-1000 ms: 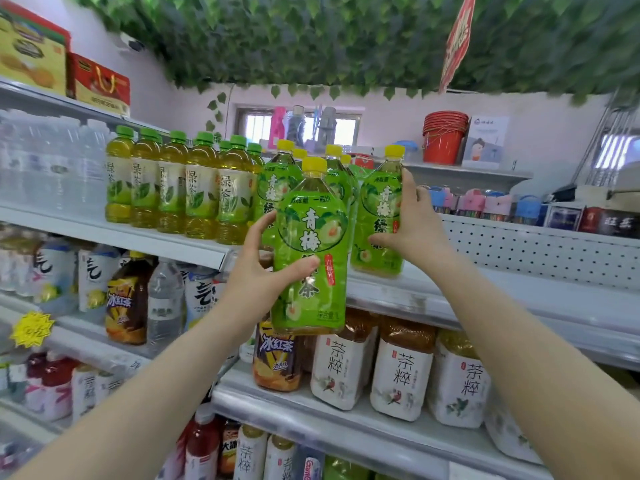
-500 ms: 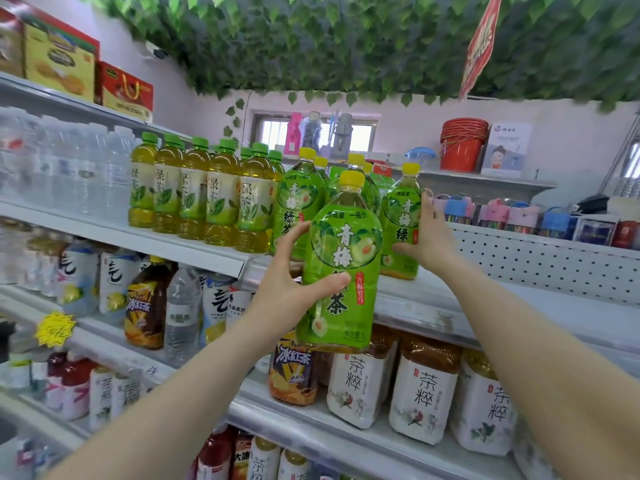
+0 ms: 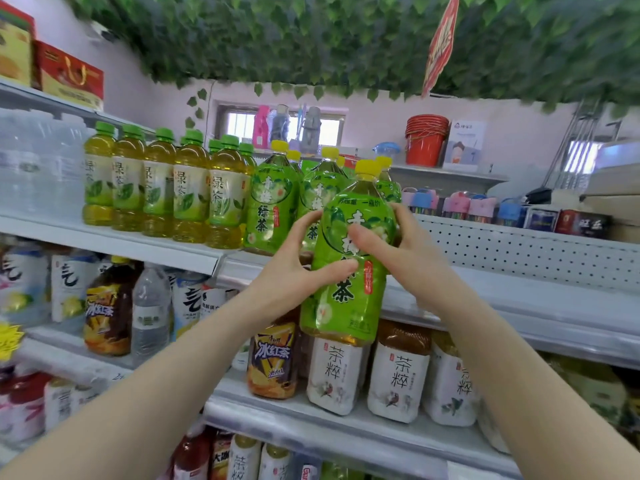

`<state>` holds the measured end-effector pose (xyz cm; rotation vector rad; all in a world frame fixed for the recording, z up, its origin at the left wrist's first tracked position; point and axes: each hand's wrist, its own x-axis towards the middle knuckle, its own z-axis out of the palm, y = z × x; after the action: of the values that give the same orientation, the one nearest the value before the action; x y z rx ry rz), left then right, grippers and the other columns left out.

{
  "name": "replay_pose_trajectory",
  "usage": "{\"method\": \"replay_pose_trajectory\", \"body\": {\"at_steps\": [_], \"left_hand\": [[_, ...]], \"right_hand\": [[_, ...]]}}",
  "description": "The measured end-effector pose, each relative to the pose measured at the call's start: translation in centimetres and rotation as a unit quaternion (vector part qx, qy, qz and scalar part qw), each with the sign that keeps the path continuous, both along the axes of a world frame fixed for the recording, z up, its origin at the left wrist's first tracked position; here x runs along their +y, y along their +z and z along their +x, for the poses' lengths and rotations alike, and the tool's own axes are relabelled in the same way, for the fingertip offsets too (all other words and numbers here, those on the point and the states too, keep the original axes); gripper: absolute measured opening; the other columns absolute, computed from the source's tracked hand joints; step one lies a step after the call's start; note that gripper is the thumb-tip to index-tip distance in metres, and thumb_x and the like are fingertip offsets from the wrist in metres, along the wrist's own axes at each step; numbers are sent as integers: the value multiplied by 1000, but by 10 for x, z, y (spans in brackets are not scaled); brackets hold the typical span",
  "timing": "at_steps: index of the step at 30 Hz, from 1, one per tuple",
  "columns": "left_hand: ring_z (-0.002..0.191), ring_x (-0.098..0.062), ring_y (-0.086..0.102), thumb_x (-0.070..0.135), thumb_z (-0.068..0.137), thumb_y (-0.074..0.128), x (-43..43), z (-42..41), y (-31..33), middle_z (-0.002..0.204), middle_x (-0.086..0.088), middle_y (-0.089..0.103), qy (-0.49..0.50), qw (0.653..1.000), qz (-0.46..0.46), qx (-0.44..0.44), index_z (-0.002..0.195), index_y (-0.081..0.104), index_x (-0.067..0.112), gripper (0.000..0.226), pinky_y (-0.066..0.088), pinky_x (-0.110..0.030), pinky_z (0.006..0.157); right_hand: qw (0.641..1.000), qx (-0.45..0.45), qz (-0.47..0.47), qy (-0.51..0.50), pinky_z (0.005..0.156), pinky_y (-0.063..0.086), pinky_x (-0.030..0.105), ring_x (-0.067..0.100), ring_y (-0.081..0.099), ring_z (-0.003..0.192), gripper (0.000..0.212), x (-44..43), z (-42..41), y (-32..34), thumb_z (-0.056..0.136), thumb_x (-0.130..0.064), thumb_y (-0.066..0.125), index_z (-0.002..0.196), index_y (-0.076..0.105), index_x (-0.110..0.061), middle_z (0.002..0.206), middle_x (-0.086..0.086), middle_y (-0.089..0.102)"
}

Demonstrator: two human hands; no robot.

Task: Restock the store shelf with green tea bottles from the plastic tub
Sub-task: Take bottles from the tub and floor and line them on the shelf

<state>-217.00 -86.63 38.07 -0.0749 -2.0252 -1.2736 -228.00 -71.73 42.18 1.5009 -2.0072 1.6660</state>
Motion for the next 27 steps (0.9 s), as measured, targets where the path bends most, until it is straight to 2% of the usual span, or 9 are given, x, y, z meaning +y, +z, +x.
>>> {"method": "replay_pose_trajectory", "body": {"at_steps": [3,5,8,11,16,19,23,25,27], "left_hand": [[111,1,55,71,81,55,-13,-1,26,120,18,55,15,996,-84,-38,134,33,58,59,46,-31,97],[116,-9,56,66,90,47,-24,-6,38,128,8,57,79,984,-156,-40,140,36,50,54,44,-35,102],[127,-18,50,52,96,49,-40,-17,48,141,1,51,198,941,-274,-29,146,37,37,53,39,-32,100],[132,-22,45,50,96,51,-50,-28,52,149,-1,43,248,902,-353,-30,148,35,33,57,39,-37,104],[133,-24,40,48,95,53,-59,-39,49,149,-2,39,270,876,-399,-33,150,32,32,60,39,-39,104],[136,-25,37,46,96,53,-62,-44,45,151,-3,36,277,863,-420,-50,151,27,34,62,39,-39,104],[138,-26,35,45,94,57,-69,-55,41,153,-3,33,289,856,-425,-51,151,25,33,67,42,-43,106],[140,-25,32,44,92,60,-71,-61,40,155,-3,30,292,855,-425,-47,152,22,34,72,41,-45,107],[144,-25,25,43,89,64,-70,-67,40,159,-4,22,298,853,-427,-40,153,18,34,79,39,-45,110]], "right_hand": [[999,-7,-26,-17,81,59,35,5,71,88,66,8,-6,17,64,-51,77,121,54,-27,94,-16,72],[998,23,-30,-59,81,58,33,2,70,86,67,12,-14,33,62,-54,77,120,53,-31,94,-18,71],[995,30,-38,-90,87,57,42,7,70,92,66,14,-31,55,68,-55,80,123,50,-33,105,-13,69],[993,25,-37,-110,91,56,48,12,70,96,71,7,-48,70,65,-59,82,123,48,-36,108,-9,69],[987,61,-6,-146,98,51,46,7,64,101,75,-14,-66,68,72,-56,79,133,43,-32,112,-15,63],[983,69,23,-169,101,48,45,13,61,110,87,-28,-73,56,69,-64,76,139,39,-29,127,-9,59],[975,79,54,-199,86,41,29,16,59,108,76,-35,-83,44,80,-55,73,140,39,-24,122,-6,59],[969,96,65,-218,90,45,33,16,59,106,78,-36,-85,42,79,-60,70,140,38,-22,122,-4,59],[951,149,72,-262,103,44,45,22,53,121,91,-36,-83,42,77,-66,68,147,29,-22,137,5,50]]}}
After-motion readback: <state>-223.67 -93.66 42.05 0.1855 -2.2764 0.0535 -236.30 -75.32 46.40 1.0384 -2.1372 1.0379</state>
